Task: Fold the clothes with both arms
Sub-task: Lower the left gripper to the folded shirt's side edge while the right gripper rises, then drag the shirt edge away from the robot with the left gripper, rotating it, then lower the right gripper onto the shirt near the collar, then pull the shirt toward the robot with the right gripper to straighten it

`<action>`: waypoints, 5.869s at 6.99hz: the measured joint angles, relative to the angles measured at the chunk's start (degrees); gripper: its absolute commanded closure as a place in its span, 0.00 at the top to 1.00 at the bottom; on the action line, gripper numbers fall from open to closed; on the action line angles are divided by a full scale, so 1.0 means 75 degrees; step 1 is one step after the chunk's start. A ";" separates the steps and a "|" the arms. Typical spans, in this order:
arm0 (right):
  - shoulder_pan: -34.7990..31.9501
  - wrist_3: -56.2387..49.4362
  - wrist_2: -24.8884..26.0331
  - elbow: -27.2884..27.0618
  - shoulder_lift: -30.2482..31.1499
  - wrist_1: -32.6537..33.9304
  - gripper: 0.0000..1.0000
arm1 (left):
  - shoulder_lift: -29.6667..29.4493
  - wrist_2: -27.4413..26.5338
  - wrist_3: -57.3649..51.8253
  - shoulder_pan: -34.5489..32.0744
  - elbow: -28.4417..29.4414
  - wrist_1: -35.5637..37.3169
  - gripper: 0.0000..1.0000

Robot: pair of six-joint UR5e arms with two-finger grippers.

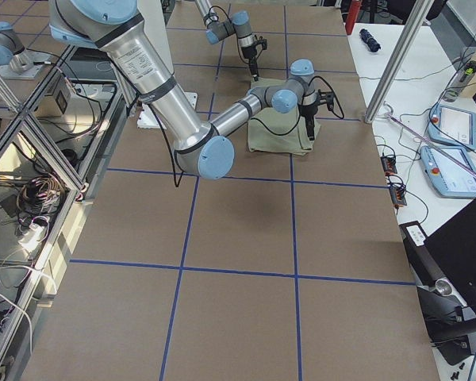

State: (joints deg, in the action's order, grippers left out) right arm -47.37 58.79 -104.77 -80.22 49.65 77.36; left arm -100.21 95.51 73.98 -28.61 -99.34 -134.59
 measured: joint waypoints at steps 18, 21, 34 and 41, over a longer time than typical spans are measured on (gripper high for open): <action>0.0252 0.0688 0.0050 -0.0222 -0.0150 -0.0008 0.93 | -0.4279 -0.0411 -0.5078 -0.3602 0.5929 -0.0058 1.00; 0.0882 0.2619 0.0952 0.0757 -0.1195 -0.0540 0.66 | -0.3712 0.0969 -0.5176 -0.3614 0.4713 -0.0066 1.00; 0.1901 0.2292 0.2213 0.3741 -0.2687 -0.1773 0.54 | -0.3254 0.1222 -0.5141 -0.3545 0.4140 -0.0086 1.00; 0.1952 0.2160 0.2285 0.3768 -0.2682 -0.1766 0.00 | -0.3210 0.1222 -0.5139 -0.3545 0.4140 -0.0136 1.00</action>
State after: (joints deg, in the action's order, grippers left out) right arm -32.73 74.99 -87.63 -51.96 29.53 64.11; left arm -124.28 104.68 35.44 -55.20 -68.29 -135.61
